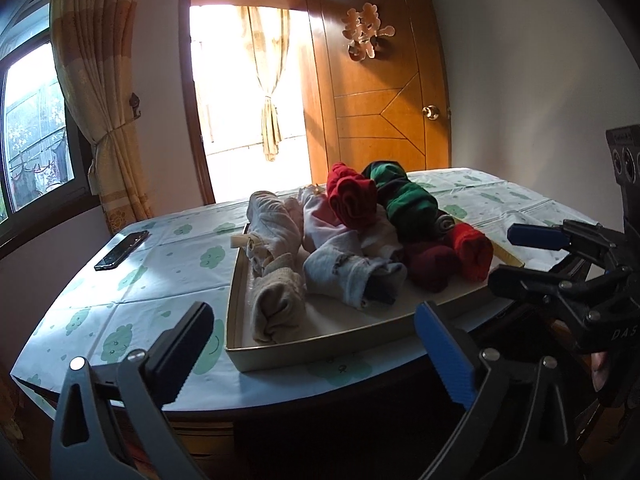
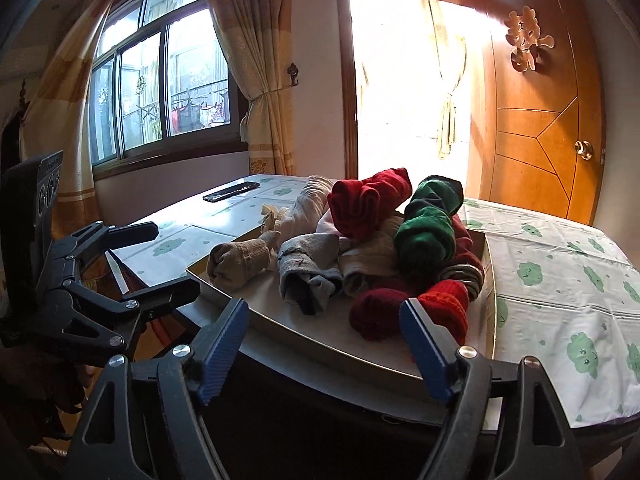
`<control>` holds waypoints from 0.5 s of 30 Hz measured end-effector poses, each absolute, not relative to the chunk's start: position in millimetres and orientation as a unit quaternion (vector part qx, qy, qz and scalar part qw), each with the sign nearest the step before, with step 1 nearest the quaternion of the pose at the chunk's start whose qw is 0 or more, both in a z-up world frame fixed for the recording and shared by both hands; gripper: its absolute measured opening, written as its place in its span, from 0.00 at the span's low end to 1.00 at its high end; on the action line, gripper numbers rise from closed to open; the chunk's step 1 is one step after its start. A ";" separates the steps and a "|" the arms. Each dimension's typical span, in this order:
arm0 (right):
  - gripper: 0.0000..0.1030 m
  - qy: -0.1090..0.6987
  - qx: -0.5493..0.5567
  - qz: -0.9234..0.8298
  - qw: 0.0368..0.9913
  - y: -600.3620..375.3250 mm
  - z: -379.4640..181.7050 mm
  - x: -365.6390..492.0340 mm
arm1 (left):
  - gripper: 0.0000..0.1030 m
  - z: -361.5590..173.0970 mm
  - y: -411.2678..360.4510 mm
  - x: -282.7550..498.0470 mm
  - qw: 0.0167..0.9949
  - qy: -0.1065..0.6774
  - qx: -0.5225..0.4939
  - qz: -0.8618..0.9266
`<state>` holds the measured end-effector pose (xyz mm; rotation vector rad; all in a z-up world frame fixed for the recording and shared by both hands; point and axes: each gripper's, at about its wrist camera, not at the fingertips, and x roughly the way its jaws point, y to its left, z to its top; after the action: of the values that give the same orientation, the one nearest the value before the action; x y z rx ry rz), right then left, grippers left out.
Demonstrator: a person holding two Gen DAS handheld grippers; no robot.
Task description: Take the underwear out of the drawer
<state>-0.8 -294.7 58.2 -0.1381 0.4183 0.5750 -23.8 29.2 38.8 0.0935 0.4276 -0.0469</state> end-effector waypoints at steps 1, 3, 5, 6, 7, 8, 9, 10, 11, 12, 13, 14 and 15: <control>0.78 0.202 -0.062 0.280 0.936 -297.9 59.3 -4.1 | 0.99 39.5 27.9 -25.8 0.976 0.211 0.046 -0.025; 0.78 0.199 -0.053 0.276 0.939 -303.0 59.3 -8.5 | 0.99 41.4 24.3 -29.5 0.976 0.209 0.048 -0.026; 0.78 0.198 -0.048 0.275 0.940 -307.0 58.6 -12.2 | 0.99 43.1 21.7 -32.0 0.977 0.207 0.047 -0.029; 0.78 0.197 -0.047 0.274 0.940 -308.3 57.8 -14.2 | 0.99 43.7 19.6 -33.9 0.977 0.207 0.047 -0.031; 0.78 0.196 -0.046 0.272 0.941 -309.2 57.0 -15.6 | 0.99 44.5 18.0 -35.5 0.977 0.206 0.049 -0.031; 0.78 0.196 -0.045 0.272 0.941 -310.1 56.0 -16.9 | 0.99 45.2 16.8 -36.4 0.977 0.205 0.050 -0.031; 0.78 0.197 -0.044 0.273 0.941 -311.0 54.8 -17.7 | 0.99 45.9 15.9 -36.8 0.977 0.206 0.050 -0.033; 0.78 0.196 -0.044 0.272 0.941 -311.3 54.3 -18.8 | 0.99 46.5 15.9 -38.2 0.977 0.206 0.050 -0.034; 0.78 0.195 -0.044 0.272 0.941 -311.8 54.1 -19.7 | 0.99 47.1 15.5 -39.2 0.977 0.205 0.050 -0.034; 0.78 0.195 -0.044 0.272 0.941 -312.5 53.7 -21.1 | 0.99 47.6 15.1 -39.9 0.977 0.204 0.050 -0.034; 0.78 0.194 -0.043 0.272 0.941 -313.3 53.5 -22.0 | 0.99 47.5 15.3 -40.0 0.977 0.205 0.049 -0.034; 0.78 0.193 -0.043 0.272 0.942 -314.6 53.9 -24.0 | 0.99 48.0 15.4 -40.7 0.977 0.205 0.048 -0.033; 0.78 0.192 -0.042 0.271 0.942 -315.2 54.7 -24.6 | 0.99 48.2 15.3 -41.0 0.977 0.204 0.047 -0.032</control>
<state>-24.6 -315.2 54.7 -0.0861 0.3918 0.5523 -41.0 15.3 48.2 0.0952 0.4120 -0.0648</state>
